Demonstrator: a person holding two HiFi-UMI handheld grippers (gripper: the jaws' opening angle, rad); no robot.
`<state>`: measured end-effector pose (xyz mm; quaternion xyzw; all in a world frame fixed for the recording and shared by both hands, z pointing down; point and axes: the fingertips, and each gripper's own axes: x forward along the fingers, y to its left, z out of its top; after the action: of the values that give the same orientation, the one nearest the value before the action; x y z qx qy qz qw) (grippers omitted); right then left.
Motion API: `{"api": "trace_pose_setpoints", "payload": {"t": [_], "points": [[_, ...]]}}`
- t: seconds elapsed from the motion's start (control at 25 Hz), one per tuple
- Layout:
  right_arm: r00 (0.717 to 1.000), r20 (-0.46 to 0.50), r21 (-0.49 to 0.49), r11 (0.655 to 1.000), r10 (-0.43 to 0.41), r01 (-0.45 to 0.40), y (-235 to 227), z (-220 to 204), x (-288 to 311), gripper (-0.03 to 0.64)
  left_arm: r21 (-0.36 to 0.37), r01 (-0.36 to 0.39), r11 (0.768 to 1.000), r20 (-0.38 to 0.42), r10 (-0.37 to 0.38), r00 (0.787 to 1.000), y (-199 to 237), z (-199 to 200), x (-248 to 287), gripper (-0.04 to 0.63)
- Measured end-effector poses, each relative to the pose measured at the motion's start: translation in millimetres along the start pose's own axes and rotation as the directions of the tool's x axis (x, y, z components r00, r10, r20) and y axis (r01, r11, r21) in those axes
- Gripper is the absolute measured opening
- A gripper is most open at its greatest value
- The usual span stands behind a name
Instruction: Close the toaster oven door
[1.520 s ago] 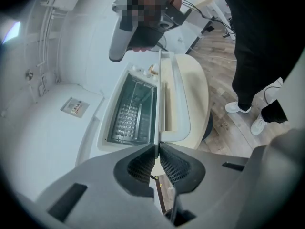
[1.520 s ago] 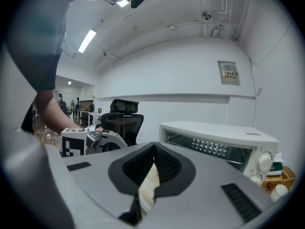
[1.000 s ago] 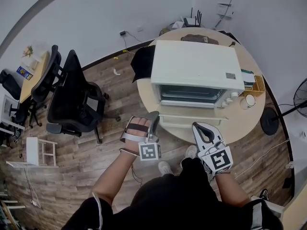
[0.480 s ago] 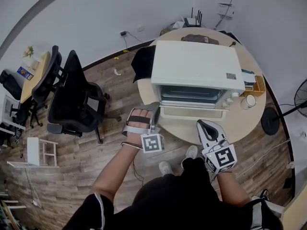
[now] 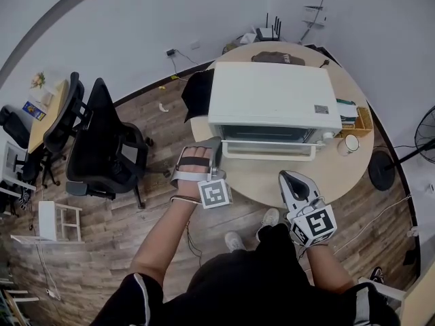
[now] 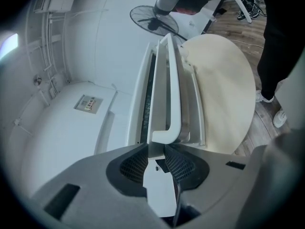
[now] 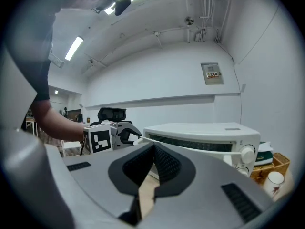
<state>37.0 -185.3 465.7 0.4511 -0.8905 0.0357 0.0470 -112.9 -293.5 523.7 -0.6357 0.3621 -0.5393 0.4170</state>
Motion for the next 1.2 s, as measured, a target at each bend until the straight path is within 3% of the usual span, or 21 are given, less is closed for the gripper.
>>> {"api": "trace_pose_setpoints", "payload": {"t": [0.32, 0.6, 0.76, 0.92, 1.2], "points": [[0.999, -0.030, 0.038, 0.999, -0.034, 0.035, -8, -10, -1, -0.003, -0.017, -0.011, 1.000, -0.016, 0.011, 1.000, 11, -1, 11, 0.097], [0.999, -0.028, 0.059, 0.997, -0.043, 0.044, -12, -5, 0, -0.003, -0.022, 0.042, 0.999, -0.035, -0.042, 0.998, 12, -1, 22, 0.098], [0.998, -0.022, 0.066, 0.996, -0.053, 0.055, -14, -5, -1, -0.003, -0.032, 0.019, 0.999, -0.040, -0.020, 0.999, 12, -2, 25, 0.101], [0.998, 0.014, 0.128, 0.990, -0.059, 0.056, -19, 3, -1, -0.003, -0.040, -0.050, 0.998, -0.042, 0.048, 0.998, 19, -1, 24, 0.104], [0.997, 0.042, 0.152, 0.987, -0.063, 0.056, -22, 10, -3, -0.003, -0.130, -0.067, 0.989, -0.044, 0.061, 0.997, 15, 0, 14, 0.158]]}}
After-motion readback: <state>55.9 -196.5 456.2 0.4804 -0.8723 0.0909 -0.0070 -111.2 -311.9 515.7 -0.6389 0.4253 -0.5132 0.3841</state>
